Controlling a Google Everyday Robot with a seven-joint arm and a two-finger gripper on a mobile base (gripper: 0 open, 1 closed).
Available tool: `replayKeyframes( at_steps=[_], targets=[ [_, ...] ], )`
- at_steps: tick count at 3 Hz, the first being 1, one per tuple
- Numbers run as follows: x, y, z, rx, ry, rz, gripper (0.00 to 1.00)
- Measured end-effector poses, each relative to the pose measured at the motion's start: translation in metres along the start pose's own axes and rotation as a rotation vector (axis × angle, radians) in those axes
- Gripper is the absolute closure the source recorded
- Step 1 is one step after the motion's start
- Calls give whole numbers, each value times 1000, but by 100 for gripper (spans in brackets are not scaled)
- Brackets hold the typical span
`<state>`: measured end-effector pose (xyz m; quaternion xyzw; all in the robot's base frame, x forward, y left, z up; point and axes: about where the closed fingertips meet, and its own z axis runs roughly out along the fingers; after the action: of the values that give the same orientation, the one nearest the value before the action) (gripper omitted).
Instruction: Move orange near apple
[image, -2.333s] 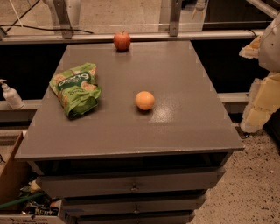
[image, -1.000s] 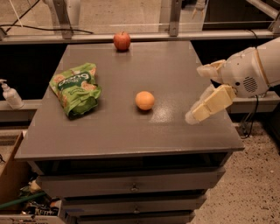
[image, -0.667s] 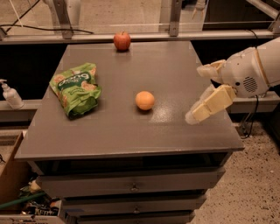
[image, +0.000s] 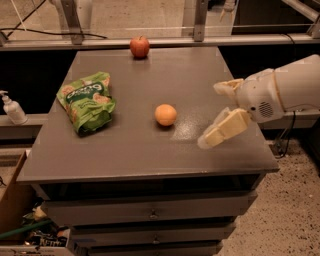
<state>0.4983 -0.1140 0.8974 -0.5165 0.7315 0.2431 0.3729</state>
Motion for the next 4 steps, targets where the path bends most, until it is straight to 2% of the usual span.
replayKeyframes(
  at_steps=[2, 3, 4],
  targets=[
    [24, -18, 56, 86, -14, 61, 0],
    [17, -30, 77, 114, -49, 75, 0],
    [11, -37, 98, 117, -74, 91, 0]
  ],
)
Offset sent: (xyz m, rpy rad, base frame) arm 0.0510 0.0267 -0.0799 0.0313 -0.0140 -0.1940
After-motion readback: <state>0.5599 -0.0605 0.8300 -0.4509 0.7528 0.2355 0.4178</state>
